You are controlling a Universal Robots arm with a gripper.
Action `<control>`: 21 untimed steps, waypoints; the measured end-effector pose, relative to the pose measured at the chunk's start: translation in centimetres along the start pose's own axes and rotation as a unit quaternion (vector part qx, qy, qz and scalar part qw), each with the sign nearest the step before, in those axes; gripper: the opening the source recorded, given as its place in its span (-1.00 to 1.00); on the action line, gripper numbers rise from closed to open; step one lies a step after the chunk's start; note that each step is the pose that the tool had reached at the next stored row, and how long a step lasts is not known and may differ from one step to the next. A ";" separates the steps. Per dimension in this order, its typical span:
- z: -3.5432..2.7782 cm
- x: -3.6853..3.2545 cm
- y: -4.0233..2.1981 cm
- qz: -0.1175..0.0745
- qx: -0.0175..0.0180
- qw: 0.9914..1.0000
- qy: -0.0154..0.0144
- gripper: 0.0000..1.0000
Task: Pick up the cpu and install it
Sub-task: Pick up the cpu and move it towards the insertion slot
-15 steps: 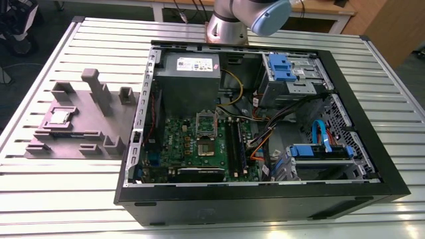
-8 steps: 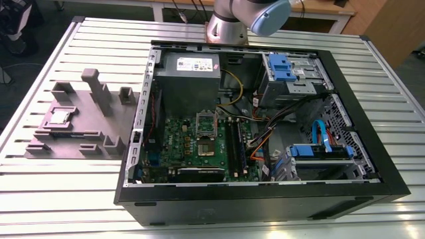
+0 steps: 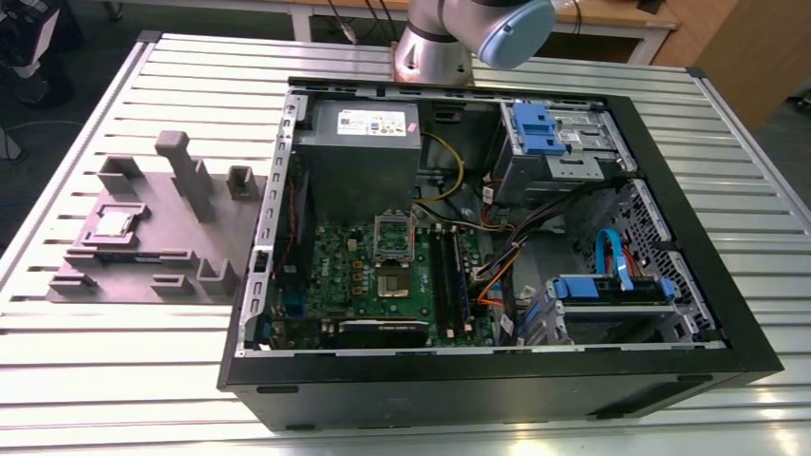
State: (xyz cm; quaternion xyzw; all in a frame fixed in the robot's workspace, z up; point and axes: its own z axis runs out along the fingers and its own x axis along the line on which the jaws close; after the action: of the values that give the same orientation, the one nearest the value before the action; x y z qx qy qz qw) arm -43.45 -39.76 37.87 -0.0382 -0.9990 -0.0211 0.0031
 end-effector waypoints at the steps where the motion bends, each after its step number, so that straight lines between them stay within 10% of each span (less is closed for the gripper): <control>1: 0.00 0.00 0.00 0.000 0.000 1.000 0.000 -0.80; 9: 0.01 0.01 0.00 0.000 0.000 1.000 0.000 -0.77; 21: 0.02 0.03 0.00 0.000 0.000 1.000 0.000 0.17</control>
State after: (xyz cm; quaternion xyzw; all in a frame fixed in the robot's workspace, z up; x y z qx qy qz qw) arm -43.48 -39.77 37.86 -0.0382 -0.9990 -0.0211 0.0031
